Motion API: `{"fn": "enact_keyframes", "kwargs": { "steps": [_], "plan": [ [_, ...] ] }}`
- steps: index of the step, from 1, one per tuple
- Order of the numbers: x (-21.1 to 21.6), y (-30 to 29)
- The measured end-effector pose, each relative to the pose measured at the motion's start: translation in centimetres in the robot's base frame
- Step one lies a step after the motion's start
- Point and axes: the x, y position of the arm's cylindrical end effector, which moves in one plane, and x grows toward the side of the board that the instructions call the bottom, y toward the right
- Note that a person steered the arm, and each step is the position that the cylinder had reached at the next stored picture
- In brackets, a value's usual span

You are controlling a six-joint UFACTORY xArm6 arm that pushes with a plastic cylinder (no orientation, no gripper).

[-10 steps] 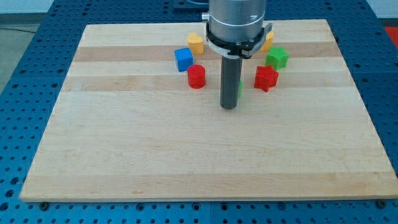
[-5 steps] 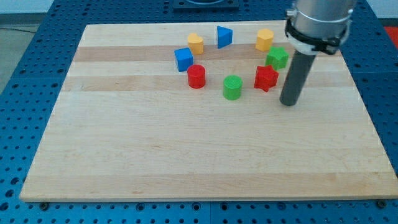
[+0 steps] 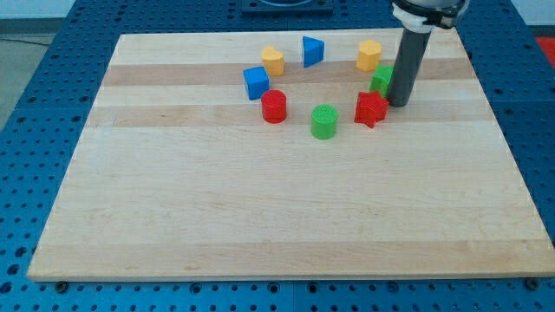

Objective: Push the green star towards the top left side of the red star

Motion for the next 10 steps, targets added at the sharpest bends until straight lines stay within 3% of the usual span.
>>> {"fn": "enact_keyframes", "kwargs": {
  "steps": [2, 3, 4, 6, 10],
  "plan": [
    [-1.7, 0.0],
    [-0.4, 0.2],
    [-1.1, 4.1],
    [-8.8, 3.3],
    [-6.6, 0.2]
  ]
}}
